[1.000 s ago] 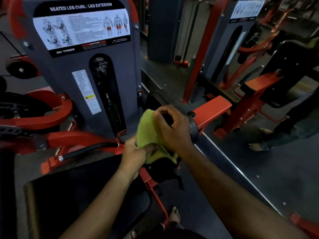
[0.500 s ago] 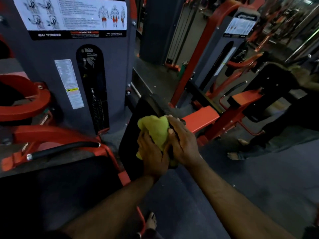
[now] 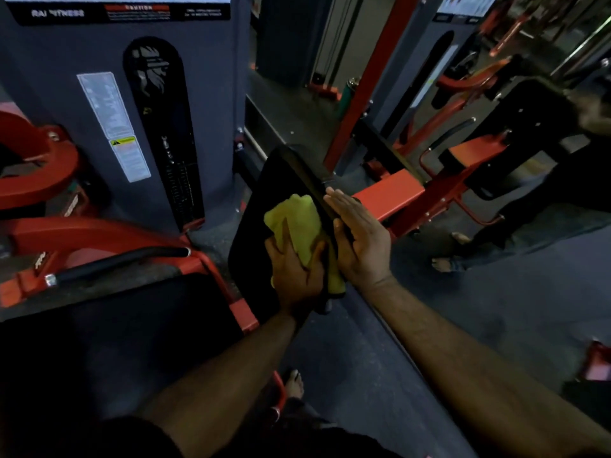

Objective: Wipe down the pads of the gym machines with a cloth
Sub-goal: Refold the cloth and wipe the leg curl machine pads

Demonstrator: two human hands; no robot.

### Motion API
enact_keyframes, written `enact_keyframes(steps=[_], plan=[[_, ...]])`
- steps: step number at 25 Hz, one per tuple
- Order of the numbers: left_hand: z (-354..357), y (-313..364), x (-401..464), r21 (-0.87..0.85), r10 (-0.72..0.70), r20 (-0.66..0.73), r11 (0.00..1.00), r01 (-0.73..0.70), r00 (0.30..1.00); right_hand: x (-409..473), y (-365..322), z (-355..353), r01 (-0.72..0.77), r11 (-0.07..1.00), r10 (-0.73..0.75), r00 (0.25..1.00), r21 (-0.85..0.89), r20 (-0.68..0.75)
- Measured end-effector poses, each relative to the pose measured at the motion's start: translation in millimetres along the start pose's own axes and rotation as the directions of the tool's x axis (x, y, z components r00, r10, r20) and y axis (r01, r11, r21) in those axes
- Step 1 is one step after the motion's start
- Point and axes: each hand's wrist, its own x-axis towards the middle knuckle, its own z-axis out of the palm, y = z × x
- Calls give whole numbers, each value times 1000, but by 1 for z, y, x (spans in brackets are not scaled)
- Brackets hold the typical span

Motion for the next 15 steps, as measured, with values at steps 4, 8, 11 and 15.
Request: enact_keyframes(steps=[4,8,11,15], plan=[[6,11,83,-22,-203,-123,979,202,971,-1,-3,0,3,1000,-3,1000,19,-10],[-6,-25,75,14,-485,-142,871,492,863,-2,-4,5,17,999,-18,999,-43,-30],[-12,-10,-3,93,-464,-33,881,465,885,-3,-3,7,41,995,-45,998,-88,-46],[-5,20,28,101,-252,-15,962,252,968,-3,-6,10,25,991,-30,999,-132,-37]])
